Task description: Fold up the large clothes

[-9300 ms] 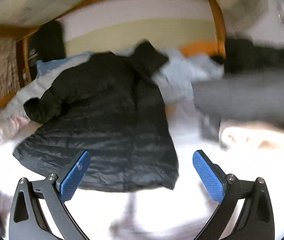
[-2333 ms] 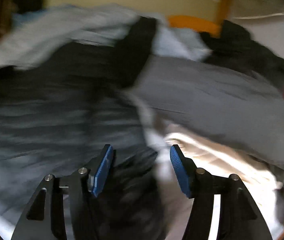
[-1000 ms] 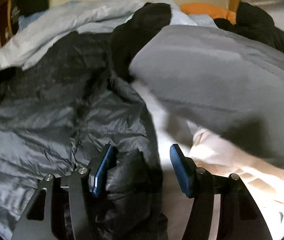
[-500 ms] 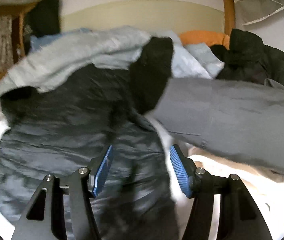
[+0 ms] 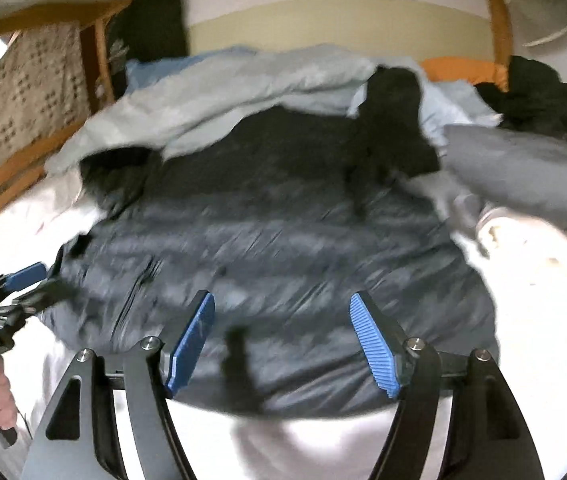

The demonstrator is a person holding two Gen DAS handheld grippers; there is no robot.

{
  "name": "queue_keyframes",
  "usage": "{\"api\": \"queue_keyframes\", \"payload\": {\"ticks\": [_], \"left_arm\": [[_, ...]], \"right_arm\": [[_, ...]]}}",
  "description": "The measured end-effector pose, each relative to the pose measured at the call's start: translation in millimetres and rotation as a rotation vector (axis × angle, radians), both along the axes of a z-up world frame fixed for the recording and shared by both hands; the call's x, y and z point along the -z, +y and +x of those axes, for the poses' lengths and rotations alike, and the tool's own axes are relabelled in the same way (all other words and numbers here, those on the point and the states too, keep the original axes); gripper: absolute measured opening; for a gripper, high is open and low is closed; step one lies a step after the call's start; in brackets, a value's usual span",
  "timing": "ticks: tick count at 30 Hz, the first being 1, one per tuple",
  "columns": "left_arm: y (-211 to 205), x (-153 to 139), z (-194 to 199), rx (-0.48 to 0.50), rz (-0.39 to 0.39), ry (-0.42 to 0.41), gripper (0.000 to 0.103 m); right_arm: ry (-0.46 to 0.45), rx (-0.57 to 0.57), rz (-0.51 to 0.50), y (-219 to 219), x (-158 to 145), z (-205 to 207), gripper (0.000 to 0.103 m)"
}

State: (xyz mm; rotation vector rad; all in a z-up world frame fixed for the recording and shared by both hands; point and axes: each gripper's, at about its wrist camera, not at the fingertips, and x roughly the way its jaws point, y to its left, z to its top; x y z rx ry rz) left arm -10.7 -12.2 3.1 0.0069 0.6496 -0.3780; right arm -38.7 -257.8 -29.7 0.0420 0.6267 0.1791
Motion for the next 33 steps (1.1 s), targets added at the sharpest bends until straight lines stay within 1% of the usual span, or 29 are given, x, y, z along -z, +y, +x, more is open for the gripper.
{"api": "queue_keyframes", "payload": {"ticks": [2,3,4,5,7,8,10,13,14,15,17,19,21,24,28,30,33], "left_arm": [[-9.8,8.7,-0.3,0.028,0.024,0.009,0.073],[-14.3,11.1,-0.5,0.036,0.037,0.009,0.073],[-18.3,13.3,0.7,0.037,0.052,0.013,0.073],[-20.6,15.9,2.8,0.038,0.053,0.022,0.073],[-21.4,22.5,11.8,0.027,0.038,0.048,0.073],[-19.3,24.8,17.0,0.012,0.03,0.056,0.073],[-16.8,29.4,25.7,-0.017,0.038,0.055,0.073],[-13.0,36.7,36.0,-0.046,0.055,0.056,0.073],[-12.2,39.5,38.6,-0.051,0.054,0.069,0.073],[-12.2,41.9,40.4,-0.062,0.063,0.083,0.073],[-14.3,44.5,40.3,-0.071,0.087,0.092,0.073],[-19.0,47.2,39.8,-0.063,0.119,0.095,0.073],[-21.8,48.3,39.2,-0.03,0.12,0.102,0.074],[-16.9,44.9,35.5,-0.032,0.093,0.088,0.074],[-4.4,29.8,21.0,-0.077,0.053,0.001,0.074],[-1.3,18.2,10.7,-0.086,0.065,-0.047,0.074],[3.3,2.7,-3.2,-0.068,0.069,-0.07,0.074]], "right_arm": [[-0.008,-0.052,-0.043,14.6,5.9,-6.8,0.075],[-0.005,-0.07,-0.053,18.0,8.6,-8.9,0.08],[0.021,-0.116,-0.06,25.6,14.6,-9.0,0.083],[0.053,-0.155,-0.067,31.4,20.1,-7.6,0.083],[0.064,-0.172,-0.103,41.3,27.2,-7.8,0.083],[0.052,-0.158,-0.125,43.2,28.5,-7.1,0.083],[0.038,-0.093,-0.178,44.6,32.4,-0.5,0.083],[0.072,-0.012,-0.201,34.9,41.8,18.4,0.083],[0.082,-0.004,-0.2,31.9,44.6,22.9,0.083],[0.11,0.007,-0.194,27.3,51.0,31.4,0.084],[0.148,0.008,-0.162,20.2,58.7,40.0,0.084],[0.161,0.009,-0.147,14.9,63.6,44.3,0.085],[0.157,0.009,-0.161,15.7,64.5,43.7,0.085],[0.138,0.011,-0.153,13.9,61.7,39.3,0.086],[0.07,0.006,-0.138,10.9,45.5,27.3,0.086],[0.056,0.005,-0.151,10.2,39.4,22.6,0.086],[0.041,0.003,-0.135,6.7,28.9,14.0,0.086]]}}
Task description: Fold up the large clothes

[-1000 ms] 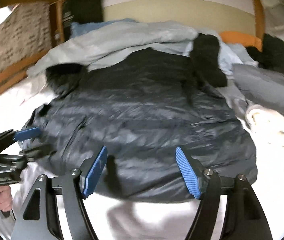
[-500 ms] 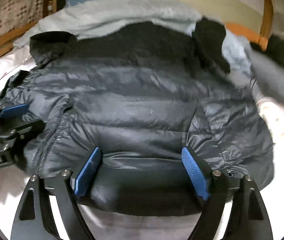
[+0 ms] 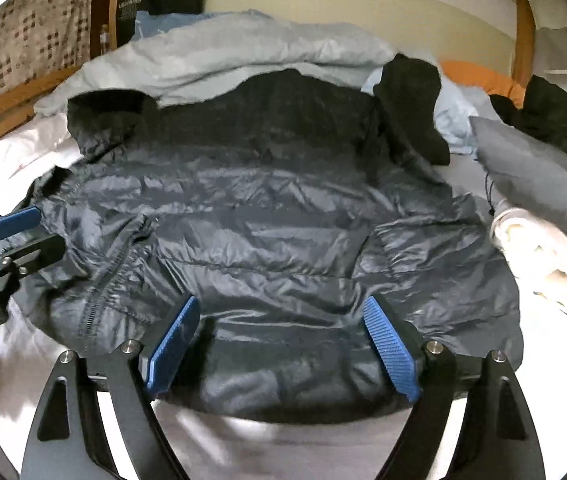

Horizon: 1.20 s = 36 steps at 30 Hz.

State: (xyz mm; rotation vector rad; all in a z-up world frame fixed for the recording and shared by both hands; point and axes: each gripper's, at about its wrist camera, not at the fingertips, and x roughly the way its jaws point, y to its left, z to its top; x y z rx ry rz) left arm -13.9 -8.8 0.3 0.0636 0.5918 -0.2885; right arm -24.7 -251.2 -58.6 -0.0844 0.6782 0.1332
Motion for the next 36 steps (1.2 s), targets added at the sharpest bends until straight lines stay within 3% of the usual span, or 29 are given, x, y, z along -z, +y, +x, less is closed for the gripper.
{"api": "queue_keyframes", "payload": {"ticks": [2,4,5,7,9,11,13,16,18,23,27,30,36], "left_arm": [[0.6,-7.1,-11.8,0.013,0.026,-0.01,0.074],[-1.9,-8.3,-30.0,0.14,0.056,-0.032,0.074],[-4.2,-6.1,-38.7,0.154,0.095,-0.052,0.074],[-10.7,1.4,-47.4,0.162,0.165,-0.047,0.074],[-16.4,8.8,-48.4,0.185,0.186,-0.011,0.074],[-18.3,16.3,-42.4,0.172,0.209,0.027,0.074],[-16.4,27.9,-28.6,0.089,0.249,0.081,0.074],[-4.6,45.1,-9.1,-0.036,0.256,0.15,0.075],[1.5,42.7,-6.7,-0.052,0.227,0.153,0.075],[-4.6,49.1,-11.0,-0.068,0.334,0.157,0.075],[9.3,48.0,-24.8,-0.081,0.282,0.223,0.076],[22.1,48.2,-29.7,-0.086,0.289,0.273,0.082],[72.0,45.0,-9.7,-0.271,0.221,0.273,0.082]], "right_arm": [[0.0,-0.009,0.022,-3.3,-6.3,-5.0,0.086],[0.011,-0.035,0.057,-2.9,-9.9,-8.2,0.086],[0.02,-0.048,0.063,-1.0,-9.7,-9.5,0.086],[0.031,-0.086,0.035,8.0,-8.5,-14.9,0.086],[0.037,-0.146,-0.01,18.7,-7.8,-21.5,0.086],[0.096,-0.29,-0.044,31.3,-4.6,-28.8,0.086],[0.138,-0.383,-0.037,36.1,-0.2,-34.1,0.086],[0.088,-0.307,-0.17,37.8,8.8,-38.7,0.086],[0.082,-0.274,-0.231,34.3,14.5,-37.5,0.086],[0.132,-0.118,-0.354,10.9,26.6,-26.1,0.085],[0.144,-0.072,-0.398,-0.3,20.8,-24.0,0.085],[0.152,0.038,-0.471,-18.6,19.9,-15.2,0.086],[0.218,0.112,-0.304,-61.1,12.7,3.0,0.086]]}}
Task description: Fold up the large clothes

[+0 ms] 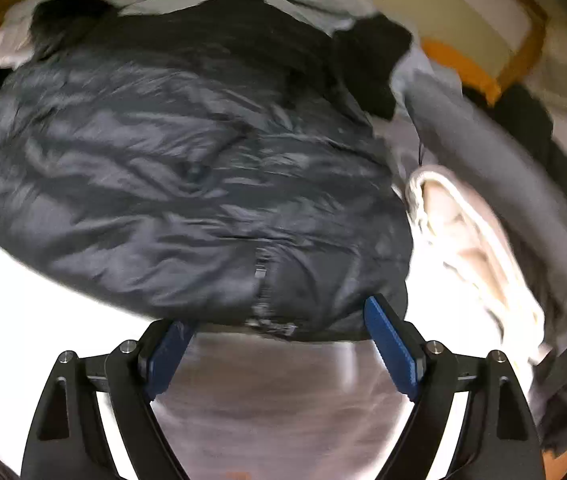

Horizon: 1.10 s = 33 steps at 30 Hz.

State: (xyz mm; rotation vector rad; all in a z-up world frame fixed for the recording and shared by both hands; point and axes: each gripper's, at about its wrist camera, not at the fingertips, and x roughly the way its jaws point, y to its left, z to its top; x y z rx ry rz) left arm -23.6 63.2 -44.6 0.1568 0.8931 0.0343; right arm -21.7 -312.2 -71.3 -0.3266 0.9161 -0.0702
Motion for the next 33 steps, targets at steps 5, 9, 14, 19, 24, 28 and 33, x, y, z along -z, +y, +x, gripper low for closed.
{"api": "queue_keyframes", "payload": {"ticks": [5,9,14,19,24,28,33], "left_arm": [[24.1,-0.4,14.3,-0.046,-0.112,-0.003,0.079],[22.9,-4.9,11.0,-0.038,-0.132,-0.042,0.07],[0.0,-14.8,2.0,0.014,-0.075,-0.105,0.068],[-3.8,-5.5,16.3,-0.016,-0.046,-0.09,0.073],[5.6,1.7,30.5,-0.044,-0.143,-0.057,0.039],[5.3,-14.2,16.8,-0.047,-0.116,-0.124,0.005],[28.1,-48.5,-11.6,-0.101,-0.195,-0.224,0.0]], "right_arm": [[0.0,0.025,0.021,-7.3,3.6,8.1,0.086],[-0.027,-0.007,0.001,0.6,3.5,4.7,0.086],[-0.049,-0.004,0.017,3.3,0.8,-1.2,0.076],[-0.072,-0.027,-0.039,12.8,8.0,-6.2,0.076],[-0.08,-0.039,0.035,11.3,5.5,-6.7,0.053],[-0.131,-0.059,0.018,19.5,-1.5,-19.1,0.02],[-0.15,-0.038,0.178,6.9,-21.8,-43.5,0.016]]}}
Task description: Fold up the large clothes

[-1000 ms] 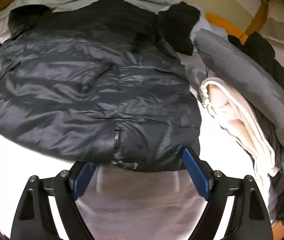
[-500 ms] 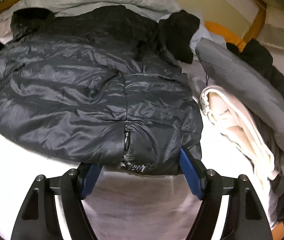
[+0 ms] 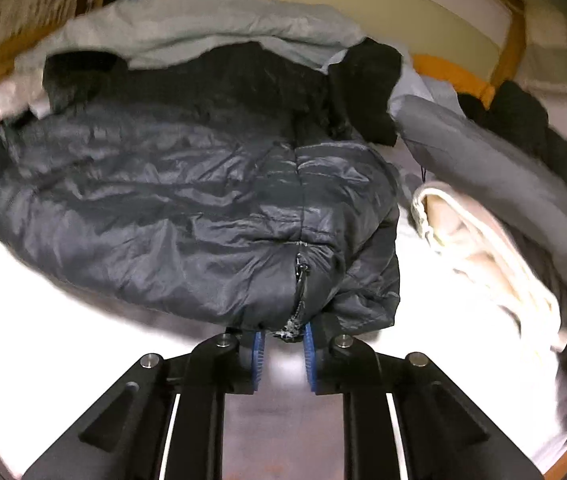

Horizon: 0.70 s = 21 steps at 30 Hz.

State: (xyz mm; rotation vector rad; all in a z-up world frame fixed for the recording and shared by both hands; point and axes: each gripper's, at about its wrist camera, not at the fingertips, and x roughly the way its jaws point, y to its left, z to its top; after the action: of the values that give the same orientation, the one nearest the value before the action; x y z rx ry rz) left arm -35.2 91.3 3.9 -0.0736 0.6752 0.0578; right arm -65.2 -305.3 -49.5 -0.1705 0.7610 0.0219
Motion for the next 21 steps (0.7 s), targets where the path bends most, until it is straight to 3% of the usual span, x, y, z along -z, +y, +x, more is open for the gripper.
{"api": "queue_keyframes", "payload": {"ticks": [4,10,16,21], "left_arm": [[14.8,-22.1,-17.5,0.008,-0.055,-0.055,0.0],[21.2,-39.8,-36.9,0.004,-0.043,-0.105,0.0],[37.3,-37.4,-34.2,-0.033,-0.096,-0.088,0.0],[32.6,-33.3,-18.7,-0.056,-0.052,-0.022,0.0]], "right_arm": [[0.008,-0.048,0.132,-8.1,-11.4,-21.3,0.014],[-0.038,-0.144,0.186,-3.8,-29.0,-57.1,0.013],[-0.07,-0.078,0.242,-15.3,-36.7,-60.0,0.013],[0.013,-0.104,0.228,-11.4,-33.3,-42.5,0.014]]}}
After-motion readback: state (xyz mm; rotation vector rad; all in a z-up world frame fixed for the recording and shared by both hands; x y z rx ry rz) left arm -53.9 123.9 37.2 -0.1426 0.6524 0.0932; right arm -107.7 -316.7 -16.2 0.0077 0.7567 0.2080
